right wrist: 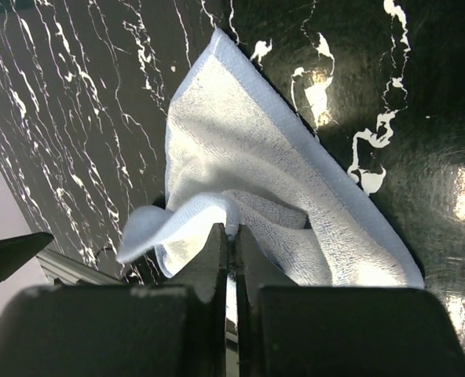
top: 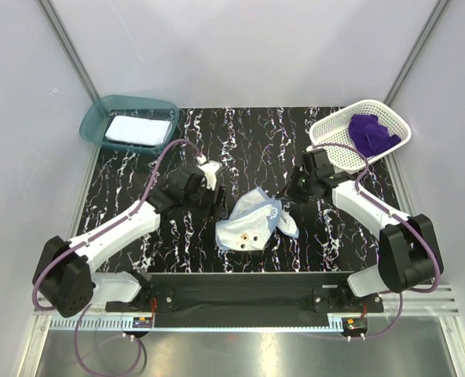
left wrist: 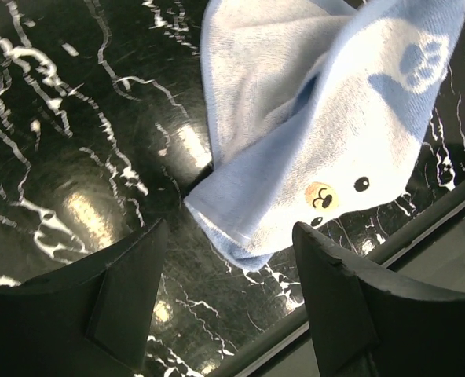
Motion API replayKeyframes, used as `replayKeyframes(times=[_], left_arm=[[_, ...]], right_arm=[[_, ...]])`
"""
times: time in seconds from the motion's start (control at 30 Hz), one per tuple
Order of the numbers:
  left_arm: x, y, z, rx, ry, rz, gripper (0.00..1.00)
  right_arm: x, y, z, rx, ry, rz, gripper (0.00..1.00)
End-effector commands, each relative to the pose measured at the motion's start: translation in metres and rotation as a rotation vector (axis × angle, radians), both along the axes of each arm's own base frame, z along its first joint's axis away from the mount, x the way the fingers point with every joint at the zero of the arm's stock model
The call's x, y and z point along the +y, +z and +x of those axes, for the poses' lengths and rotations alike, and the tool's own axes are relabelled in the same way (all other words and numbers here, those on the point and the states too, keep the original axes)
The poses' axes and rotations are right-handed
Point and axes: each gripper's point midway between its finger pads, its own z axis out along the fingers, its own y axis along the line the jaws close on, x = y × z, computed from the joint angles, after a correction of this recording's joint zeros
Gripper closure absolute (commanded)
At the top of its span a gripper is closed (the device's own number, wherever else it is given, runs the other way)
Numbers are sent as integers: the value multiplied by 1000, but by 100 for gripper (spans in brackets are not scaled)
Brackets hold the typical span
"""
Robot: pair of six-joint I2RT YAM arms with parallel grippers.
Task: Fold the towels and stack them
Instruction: Move the towel to the center of the board, then flatten out the crumpled towel
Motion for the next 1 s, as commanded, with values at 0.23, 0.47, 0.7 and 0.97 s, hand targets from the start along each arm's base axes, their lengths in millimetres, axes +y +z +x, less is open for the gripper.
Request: replayKeyframes(times=[0.23,0.47,0.7,0.97], left_arm=[[-24,-34,21,-85,-126,181,33],[-14,-34,50,-146,-133,304,29],[-1,-58,70,42,-102,261,30],[-10,-92,63,221,-14,239,42]], right_arm=[[2,-5,6,-35,52,44,100],[5,-4,9,-49,83,56,100],[8,-14,11,-28,95,66,100],[11,-14,12,-34,101,84,100]])
